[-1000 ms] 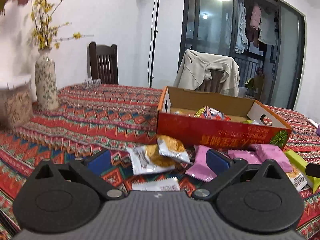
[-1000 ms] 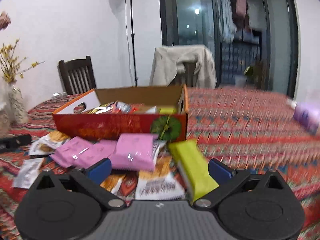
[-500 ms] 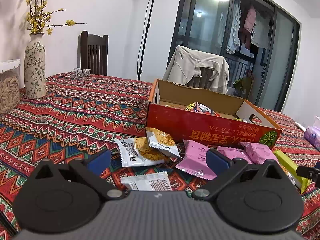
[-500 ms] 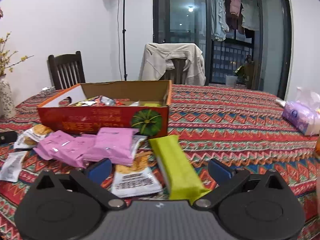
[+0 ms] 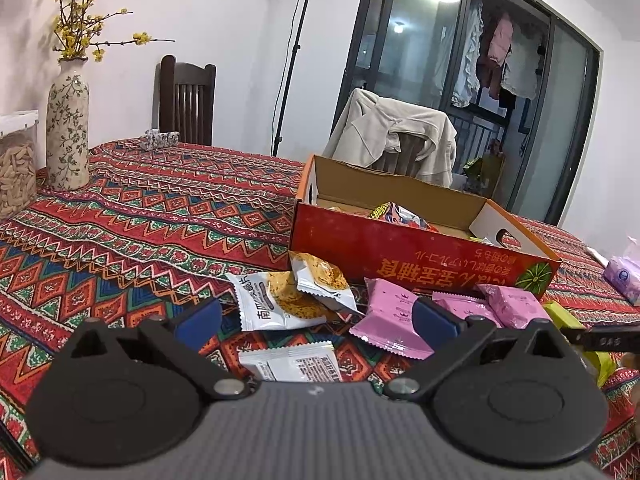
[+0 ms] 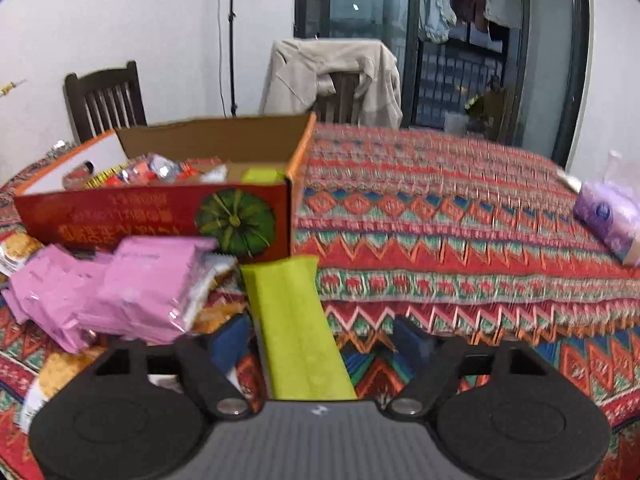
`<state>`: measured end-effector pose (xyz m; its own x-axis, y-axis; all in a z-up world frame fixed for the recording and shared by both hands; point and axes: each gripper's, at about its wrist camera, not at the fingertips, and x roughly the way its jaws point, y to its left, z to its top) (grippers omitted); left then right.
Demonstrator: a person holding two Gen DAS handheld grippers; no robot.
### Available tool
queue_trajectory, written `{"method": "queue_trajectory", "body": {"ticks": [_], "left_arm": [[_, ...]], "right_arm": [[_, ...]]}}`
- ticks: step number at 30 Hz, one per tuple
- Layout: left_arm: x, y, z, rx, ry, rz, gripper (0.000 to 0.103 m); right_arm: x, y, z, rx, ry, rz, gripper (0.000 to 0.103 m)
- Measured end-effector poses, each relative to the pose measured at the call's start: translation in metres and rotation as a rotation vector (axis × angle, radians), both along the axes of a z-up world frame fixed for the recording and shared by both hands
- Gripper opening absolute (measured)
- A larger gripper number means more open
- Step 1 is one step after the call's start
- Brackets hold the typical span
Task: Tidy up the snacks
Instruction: 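Grasp the lime-green bar on the table with the right tool, then grasp a white printed packet with the left tool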
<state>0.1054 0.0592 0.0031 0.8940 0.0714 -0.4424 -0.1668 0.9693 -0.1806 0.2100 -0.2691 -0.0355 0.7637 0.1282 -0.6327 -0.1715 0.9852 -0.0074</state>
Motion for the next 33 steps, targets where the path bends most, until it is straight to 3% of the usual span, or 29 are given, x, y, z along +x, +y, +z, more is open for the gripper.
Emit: {"method": "queue_trajectory", "body": {"ticks": [5, 8, 10, 14, 21, 24, 28, 33], "left_arm": [[0.001, 0.000, -0.001, -0.005, 0.008, -0.005, 0.103], [0.003, 0.002, -0.002, -0.022, 0.015, -0.008, 0.103], [0.002, 0.003, -0.002, -0.022, 0.013, -0.001, 0.103], [0.003, 0.003, -0.002, -0.017, 0.015, 0.005, 0.103], [0.004, 0.003, -0.003, -0.013, 0.025, 0.007, 0.103], [0.005, 0.002, -0.003, -0.014, 0.029, 0.007, 0.103], [0.004, 0.002, -0.003, -0.012, 0.025, 0.016, 0.103], [0.006, 0.001, -0.004, -0.004, 0.033, 0.023, 0.103]], "right_arm": [[-0.004, 0.001, -0.002, 0.008, -0.013, 0.020, 0.062], [-0.008, 0.003, -0.002, 0.018, -0.025, 0.039, 0.051], [-0.012, 0.007, 0.000, 0.008, -0.038, 0.063, 0.035], [-0.020, 0.010, 0.004, -0.012, -0.083, 0.052, 0.033], [-0.062, 0.005, 0.028, 0.038, -0.258, -0.008, 0.033], [-0.075, 0.012, 0.031, 0.077, -0.281, 0.014, 0.033], [-0.082, 0.023, 0.029, 0.053, -0.311, 0.049, 0.033], [-0.074, 0.022, 0.022, 0.074, -0.263, 0.063, 0.033]]}}
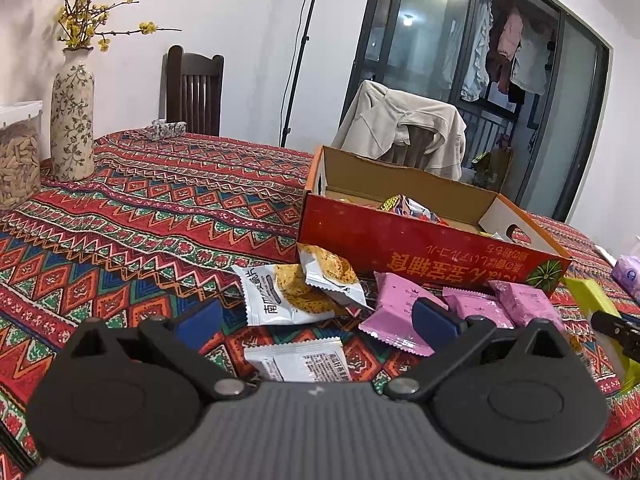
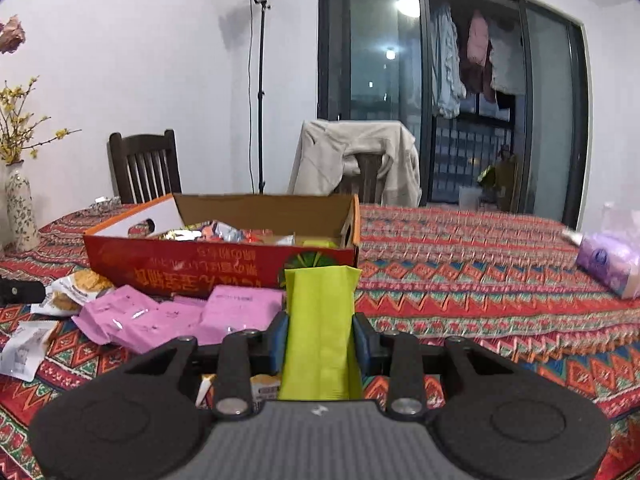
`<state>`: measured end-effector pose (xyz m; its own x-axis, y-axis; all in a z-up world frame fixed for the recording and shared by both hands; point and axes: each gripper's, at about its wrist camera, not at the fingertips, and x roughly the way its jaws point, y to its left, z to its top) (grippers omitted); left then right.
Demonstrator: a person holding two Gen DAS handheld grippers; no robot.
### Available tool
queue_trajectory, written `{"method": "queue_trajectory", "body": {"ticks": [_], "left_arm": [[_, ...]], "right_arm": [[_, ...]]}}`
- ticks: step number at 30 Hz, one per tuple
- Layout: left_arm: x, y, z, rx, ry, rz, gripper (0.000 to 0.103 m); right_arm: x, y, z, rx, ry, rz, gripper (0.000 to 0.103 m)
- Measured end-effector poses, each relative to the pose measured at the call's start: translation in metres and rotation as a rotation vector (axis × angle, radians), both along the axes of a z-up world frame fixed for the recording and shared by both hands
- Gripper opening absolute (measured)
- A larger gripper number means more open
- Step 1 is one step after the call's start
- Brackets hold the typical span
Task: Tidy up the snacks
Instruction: 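Grasp a white printed packet with the left tool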
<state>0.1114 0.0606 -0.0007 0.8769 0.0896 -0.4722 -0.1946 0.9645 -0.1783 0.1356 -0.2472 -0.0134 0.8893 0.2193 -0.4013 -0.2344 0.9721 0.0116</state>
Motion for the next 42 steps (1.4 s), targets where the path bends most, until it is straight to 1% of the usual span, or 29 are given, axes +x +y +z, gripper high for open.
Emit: {"method": "queue_trajectory", "body": {"ticks": [4, 8, 12, 14, 17, 19, 22, 24, 27, 29, 30, 31, 32, 34, 35, 38, 39, 42], "left_arm": [[0.000, -0.001, 0.000, 0.015, -0.005, 0.014, 0.103], [0.002, 0.002, -0.001, 0.012, 0.019, 0.050, 0.103], [0.001, -0.002, 0.006, 0.063, 0.048, 0.088, 0.103], [-0.006, -0.006, 0.009, 0.067, 0.048, 0.075, 0.103], [-0.012, -0.013, 0.011, 0.066, 0.091, 0.065, 0.103], [-0.014, -0.017, 0.010, 0.079, 0.100, 0.064, 0.103], [-0.009, -0.023, 0.005, 0.111, 0.145, 0.097, 0.103], [-0.004, -0.027, -0.001, 0.118, 0.191, 0.092, 0.103], [-0.002, -0.030, -0.008, 0.135, 0.210, 0.108, 0.103], [-0.001, -0.029, -0.011, 0.129, 0.213, 0.114, 0.093], [0.000, -0.029, -0.013, 0.124, 0.223, 0.110, 0.079], [0.002, -0.029, -0.016, 0.115, 0.239, 0.101, 0.069], [0.001, -0.032, -0.017, 0.136, 0.230, 0.106, 0.065], [-0.001, -0.035, -0.017, 0.145, 0.220, 0.076, 0.053], [-0.002, -0.038, -0.017, 0.150, 0.212, 0.056, 0.050], [-0.006, -0.045, -0.019, 0.175, 0.191, 0.026, 0.046], [-0.007, -0.046, -0.018, 0.180, 0.183, 0.025, 0.043], [-0.010, -0.048, -0.018, 0.180, 0.155, 0.026, 0.043]], "right_arm": [[-0.002, 0.001, -0.002, -0.008, -0.003, 0.003, 0.033], [-0.003, 0.000, -0.003, -0.004, -0.015, -0.006, 0.033], [-0.005, -0.007, -0.001, 0.026, -0.027, -0.016, 0.033], [-0.006, -0.008, -0.002, 0.034, -0.026, -0.019, 0.033], [-0.005, -0.006, -0.002, 0.033, -0.023, -0.009, 0.033], [-0.006, -0.006, -0.002, 0.036, -0.024, -0.001, 0.033], [-0.008, -0.009, -0.001, 0.046, -0.030, 0.006, 0.033], [-0.009, -0.010, -0.001, 0.052, -0.029, 0.012, 0.033], [-0.008, -0.011, -0.001, 0.058, -0.024, 0.021, 0.033], [-0.009, -0.010, -0.001, 0.057, -0.025, 0.027, 0.033], [-0.009, -0.010, -0.001, 0.056, -0.025, 0.028, 0.033], [-0.008, -0.008, -0.001, 0.054, -0.025, 0.028, 0.033], [-0.008, -0.008, -0.001, 0.054, -0.025, 0.028, 0.033], [-0.008, -0.008, -0.002, 0.056, -0.023, 0.027, 0.033], [-0.007, -0.008, -0.002, 0.057, -0.021, 0.028, 0.033], [-0.008, -0.009, -0.002, 0.057, -0.021, 0.030, 0.033], [-0.008, -0.009, -0.002, 0.055, -0.022, 0.030, 0.033], [-0.008, -0.008, -0.002, 0.053, -0.024, 0.032, 0.033]]}}
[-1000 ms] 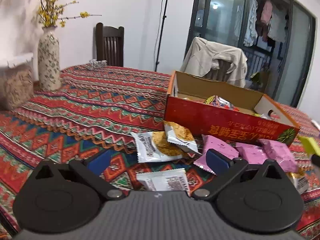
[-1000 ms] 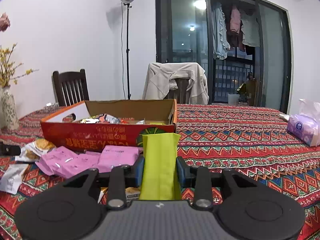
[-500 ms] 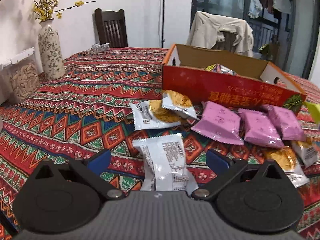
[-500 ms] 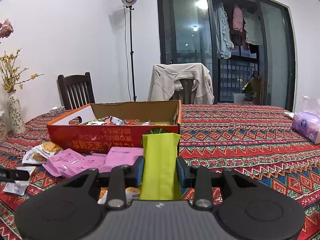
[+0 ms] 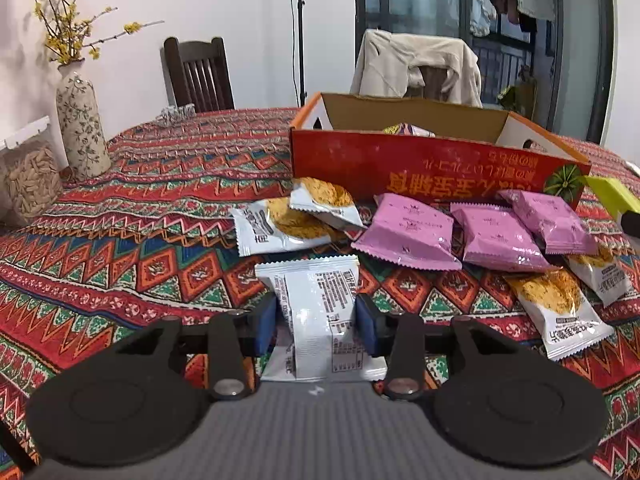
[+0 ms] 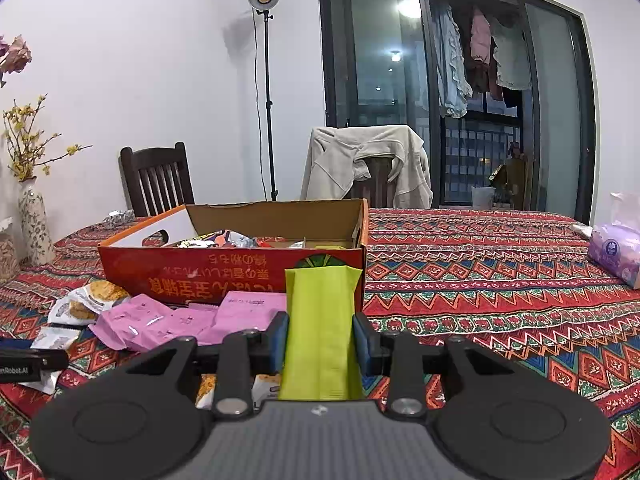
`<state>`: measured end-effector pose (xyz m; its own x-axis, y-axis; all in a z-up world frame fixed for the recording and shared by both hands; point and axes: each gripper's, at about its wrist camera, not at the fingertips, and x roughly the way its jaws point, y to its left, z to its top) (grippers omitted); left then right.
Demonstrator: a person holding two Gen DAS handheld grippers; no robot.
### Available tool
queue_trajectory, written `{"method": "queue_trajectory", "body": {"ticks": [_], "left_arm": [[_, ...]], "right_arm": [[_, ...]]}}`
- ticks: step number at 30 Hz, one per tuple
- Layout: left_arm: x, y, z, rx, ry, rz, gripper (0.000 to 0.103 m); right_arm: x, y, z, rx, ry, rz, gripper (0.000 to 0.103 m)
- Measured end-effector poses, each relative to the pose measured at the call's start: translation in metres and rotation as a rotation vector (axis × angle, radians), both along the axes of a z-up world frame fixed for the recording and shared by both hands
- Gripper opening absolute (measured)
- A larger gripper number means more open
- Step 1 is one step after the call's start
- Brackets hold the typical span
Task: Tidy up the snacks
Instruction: 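Grasp a white printed packet with the left tool, then lift the white packet with the left tool while the right tool lifts the green bar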
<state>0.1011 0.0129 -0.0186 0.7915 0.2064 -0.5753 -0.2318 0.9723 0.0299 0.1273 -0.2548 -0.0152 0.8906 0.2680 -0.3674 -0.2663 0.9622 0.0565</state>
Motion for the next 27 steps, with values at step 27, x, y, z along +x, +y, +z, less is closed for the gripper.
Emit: {"method": "queue_trajectory", "body": {"ticks": [27], "left_arm": [[-0.026, 0.001, 0.012, -0.037, -0.182, -0.038, 0.043]], "right_arm": [[-0.008, 0.002, 0.002, -0.004, -0.056, 0.014, 0.033]]}}
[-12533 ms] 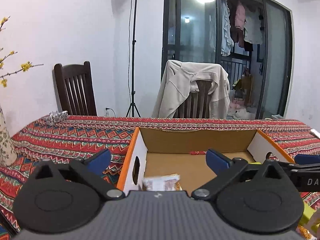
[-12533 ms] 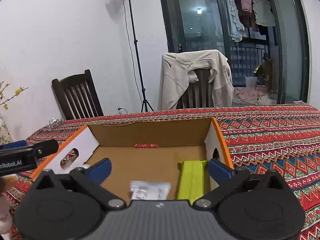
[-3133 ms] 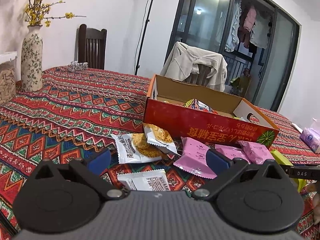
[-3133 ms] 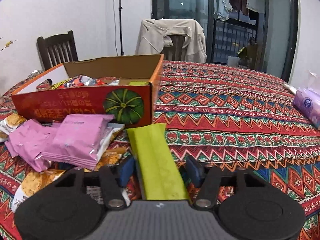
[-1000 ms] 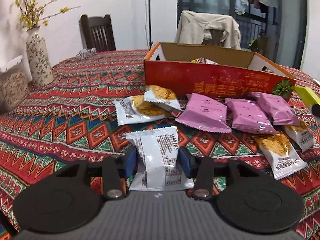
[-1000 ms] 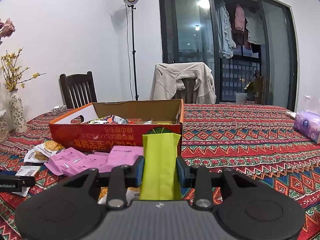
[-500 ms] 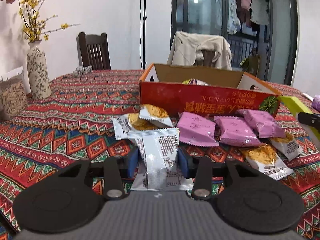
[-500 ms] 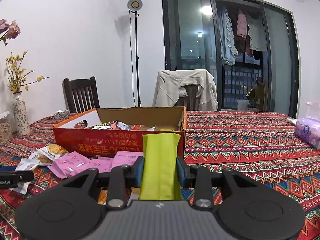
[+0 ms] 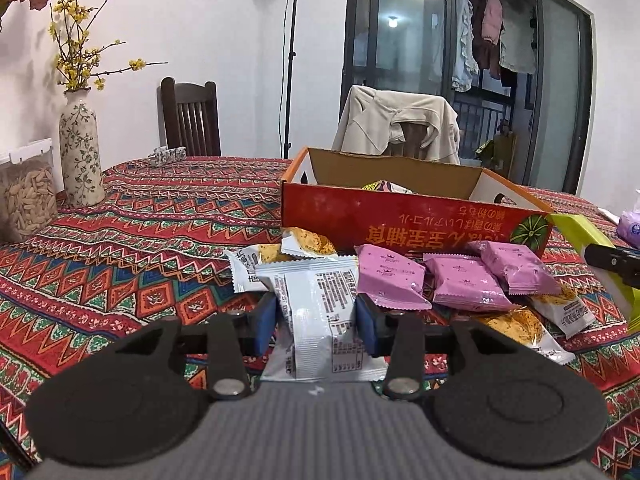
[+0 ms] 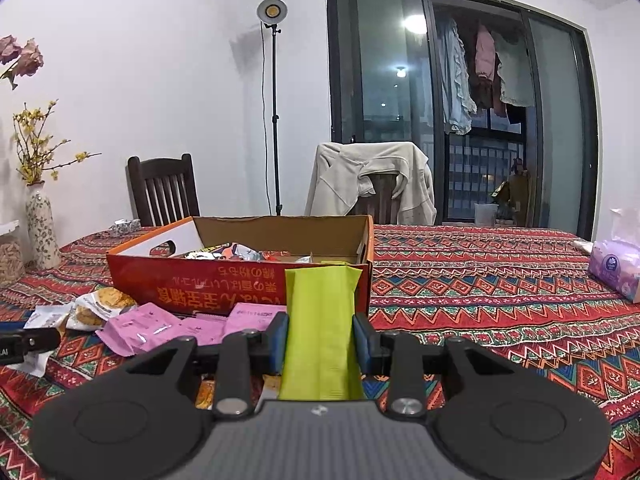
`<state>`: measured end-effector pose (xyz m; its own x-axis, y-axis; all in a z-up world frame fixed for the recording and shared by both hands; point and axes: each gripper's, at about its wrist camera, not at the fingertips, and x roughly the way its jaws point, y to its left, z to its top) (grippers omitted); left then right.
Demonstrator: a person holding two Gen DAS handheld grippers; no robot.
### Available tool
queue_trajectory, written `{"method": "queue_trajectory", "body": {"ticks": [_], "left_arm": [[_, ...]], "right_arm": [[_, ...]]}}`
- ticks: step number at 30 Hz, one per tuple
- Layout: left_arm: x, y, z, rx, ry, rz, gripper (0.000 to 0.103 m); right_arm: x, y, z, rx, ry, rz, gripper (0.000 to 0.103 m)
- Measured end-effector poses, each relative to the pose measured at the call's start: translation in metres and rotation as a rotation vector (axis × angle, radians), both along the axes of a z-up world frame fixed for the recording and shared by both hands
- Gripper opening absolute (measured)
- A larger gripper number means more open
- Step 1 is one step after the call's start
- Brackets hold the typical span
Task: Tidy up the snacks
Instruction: 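Lift the white packet with the left tool while the right tool lifts the green bar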
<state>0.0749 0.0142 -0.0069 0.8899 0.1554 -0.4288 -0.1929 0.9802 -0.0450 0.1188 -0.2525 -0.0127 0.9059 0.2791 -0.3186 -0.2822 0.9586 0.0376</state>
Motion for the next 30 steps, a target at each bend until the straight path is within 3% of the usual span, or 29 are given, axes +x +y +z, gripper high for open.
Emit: {"method": "queue_trajectory", "body": {"ticks": [5, 14, 25, 30], "left_arm": [[-0.0055, -0.0001, 0.0007, 0.005, -0.034, -0.004, 0.043], [-0.0026, -0.0012, -0.0002, -0.010, -0.026, -0.058, 0.043], [-0.0025, -0.0026, -0.0003, -0.007, -0.022, -0.047, 0.043], [-0.0063, -0.0049, 0.0007, 0.008, -0.044, -0.053, 0.043]], "right_arm": [[-0.0049, 0.0025, 0.0008, -0.010, -0.026, 0.003, 0.033], [-0.0038, 0.0021, 0.0011, 0.020, -0.012, 0.067, 0.033], [0.0021, 0.0037, -0.0010, 0.013, 0.028, 0.068, 0.033], [-0.0050, 0.0063, 0.0008, -0.001, -0.017, 0.062, 0.033]]}}
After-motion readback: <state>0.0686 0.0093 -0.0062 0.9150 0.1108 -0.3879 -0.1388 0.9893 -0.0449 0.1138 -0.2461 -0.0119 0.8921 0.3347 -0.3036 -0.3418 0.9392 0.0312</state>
